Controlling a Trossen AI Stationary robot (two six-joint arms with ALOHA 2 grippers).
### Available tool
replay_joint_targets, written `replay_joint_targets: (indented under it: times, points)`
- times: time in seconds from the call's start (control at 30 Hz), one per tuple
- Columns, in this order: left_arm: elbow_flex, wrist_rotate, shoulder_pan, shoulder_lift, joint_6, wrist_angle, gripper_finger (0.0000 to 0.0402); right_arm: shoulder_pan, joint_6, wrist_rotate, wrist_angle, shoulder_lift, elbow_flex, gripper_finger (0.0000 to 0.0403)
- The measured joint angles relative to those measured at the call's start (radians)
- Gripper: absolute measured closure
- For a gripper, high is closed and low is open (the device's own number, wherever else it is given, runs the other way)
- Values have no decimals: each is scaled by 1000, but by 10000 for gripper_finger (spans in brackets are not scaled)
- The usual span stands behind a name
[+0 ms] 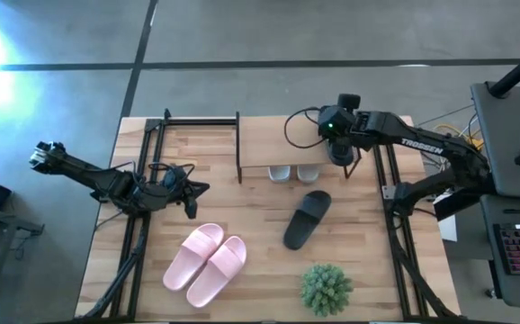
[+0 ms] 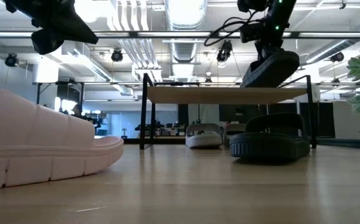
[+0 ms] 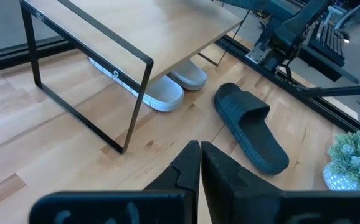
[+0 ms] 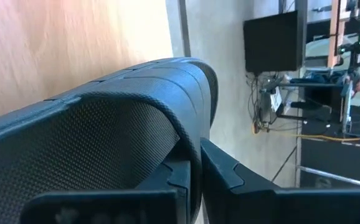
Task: Pick and place slides into the shelf
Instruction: Put the right black slides on the shelf
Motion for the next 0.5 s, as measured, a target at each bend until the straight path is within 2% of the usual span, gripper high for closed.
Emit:
replay_joint_targets:
  times: [0.17, 0.5]
  points:
    - [0, 0, 0, 0, -25, 3, 402, 0, -43, 51, 24, 6, -40, 390]
    - [0, 0, 0, -1, -24, 3, 402, -22, -21, 52, 55, 6, -95, 390]
